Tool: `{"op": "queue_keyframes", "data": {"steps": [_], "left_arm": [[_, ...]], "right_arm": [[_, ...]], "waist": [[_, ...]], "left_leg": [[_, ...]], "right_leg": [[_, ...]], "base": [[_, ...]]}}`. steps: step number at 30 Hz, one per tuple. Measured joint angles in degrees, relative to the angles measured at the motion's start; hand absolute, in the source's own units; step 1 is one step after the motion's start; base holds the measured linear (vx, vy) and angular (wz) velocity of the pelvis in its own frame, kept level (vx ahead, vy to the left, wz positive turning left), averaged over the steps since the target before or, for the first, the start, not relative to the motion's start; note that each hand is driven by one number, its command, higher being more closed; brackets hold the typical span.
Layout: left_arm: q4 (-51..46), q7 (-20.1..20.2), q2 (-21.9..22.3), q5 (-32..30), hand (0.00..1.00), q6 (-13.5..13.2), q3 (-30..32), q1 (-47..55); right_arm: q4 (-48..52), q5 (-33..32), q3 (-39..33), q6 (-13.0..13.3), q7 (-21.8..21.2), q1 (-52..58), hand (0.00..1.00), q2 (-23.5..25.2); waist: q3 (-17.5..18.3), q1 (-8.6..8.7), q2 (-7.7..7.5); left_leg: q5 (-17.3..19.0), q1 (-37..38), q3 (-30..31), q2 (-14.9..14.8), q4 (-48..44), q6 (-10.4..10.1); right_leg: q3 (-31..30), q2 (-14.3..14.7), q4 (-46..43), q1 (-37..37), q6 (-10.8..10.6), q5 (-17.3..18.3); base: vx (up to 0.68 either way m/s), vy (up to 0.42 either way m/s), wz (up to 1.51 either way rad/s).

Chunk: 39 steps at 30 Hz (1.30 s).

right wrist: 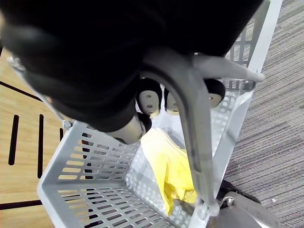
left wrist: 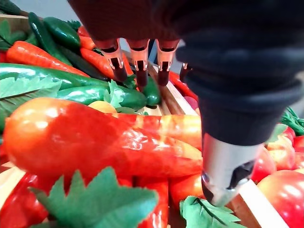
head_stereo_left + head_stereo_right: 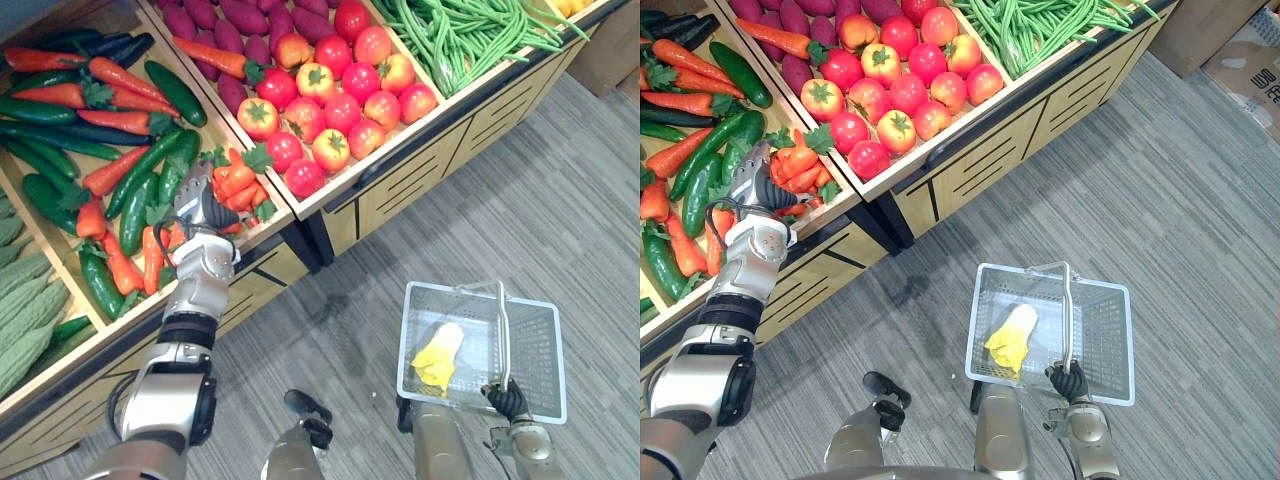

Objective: Pick vegetable in the basket

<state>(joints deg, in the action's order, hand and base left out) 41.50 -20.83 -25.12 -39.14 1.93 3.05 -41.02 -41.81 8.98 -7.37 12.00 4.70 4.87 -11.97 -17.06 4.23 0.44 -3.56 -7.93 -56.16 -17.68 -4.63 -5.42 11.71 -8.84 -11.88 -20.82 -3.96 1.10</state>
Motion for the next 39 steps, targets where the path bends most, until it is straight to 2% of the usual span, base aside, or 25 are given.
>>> {"op": "queue_keyframes", "data": {"steps": [6, 8, 14, 21, 32, 33, 39], "left_arm": [[0.1, 1.2, 0.0, 0.0, 0.00, 0.5, 0.2, -1.6], [0.9, 1.5, 0.0, 0.0, 0.00, 0.9, 1.6, -2.0], [2.4, 3.2, 0.0, 0.0, 0.00, 2.1, 4.2, -2.2], [2.4, 3.5, 0.0, 0.0, 0.00, 2.1, 4.2, -2.3], [2.5, 3.2, 0.1, 0.0, 0.00, 1.2, 2.7, -2.5], [2.5, 2.9, 0.1, 0.0, 1.00, 1.0, 2.7, -2.7], [2.4, 0.2, -0.1, -0.2, 1.00, -0.1, 2.4, -3.7]], "right_arm": [[0.9, -0.1, 0.0, 0.0, 0.1, 0.2, 1.00, 0.6], [0.9, -0.1, -0.1, 0.0, 0.1, 0.2, 1.00, 0.6], [1.1, -0.2, -0.1, 0.0, 0.1, 0.2, 1.00, 0.7], [1.5, -0.3, -0.1, -0.1, 0.1, 0.2, 1.00, 0.7], [3.2, -0.3, 1.2, -0.1, 0.2, -0.2, 1.00, 0.7], [3.3, -0.3, 1.1, -0.1, 0.2, -0.3, 1.00, 0.7], [3.5, -0.3, 1.2, -0.1, 0.4, -0.4, 1.00, 0.7]], "waist": [[-0.9, -0.66, 0.07], [-1.0, -1.27, 0.10], [-1.0, -1.50, 0.13], [-1.2, -2.63, 0.37], [-2.5, -2.72, 0.19], [-2.8, -2.72, 0.19], [-2.8, -2.80, 0.10]], "left_leg": [[1.1, -0.9, -0.3, -1.3, -2.1, 0.3], [1.1, -1.5, -0.7, -1.6, -2.7, 0.4], [1.1, -2.0, -0.9, -2.2, -3.1, 0.4], [1.1, -2.3, -1.1, -2.4, -3.4, 0.4], [1.2, -3.1, -1.3, -2.8, -3.7, 0.5], [1.2, -3.3, -1.4, -2.9, -3.7, 0.5], [1.3, -4.2, -2.7, -3.3, -4.6, 0.7]], "right_leg": [[0.0, 0.2, 0.0, -0.4, 0.1, -0.1], [-0.2, 0.4, -0.1, -1.1, 0.2, -0.3], [0.2, 0.6, -0.1, -1.3, 0.2, -0.3], [0.4, 0.5, -0.1, -1.5, 0.2, -0.3], [0.8, 0.6, -0.2, -2.0, 0.2, -0.3], [0.8, 0.6, -0.2, -2.2, 0.2, -0.3], [0.7, 0.7, -0.3, -3.2, 0.2, -0.3]], "base": [[-0.03, -0.020, -0.01], [-0.04, -0.033, -0.05], [-0.02, -0.030, 0.02], [0.00, 0.000, 0.00], [0.00, -0.008, 0.02], [-0.03, -0.031, -0.01], [0.00, -0.006, 0.00]]}}
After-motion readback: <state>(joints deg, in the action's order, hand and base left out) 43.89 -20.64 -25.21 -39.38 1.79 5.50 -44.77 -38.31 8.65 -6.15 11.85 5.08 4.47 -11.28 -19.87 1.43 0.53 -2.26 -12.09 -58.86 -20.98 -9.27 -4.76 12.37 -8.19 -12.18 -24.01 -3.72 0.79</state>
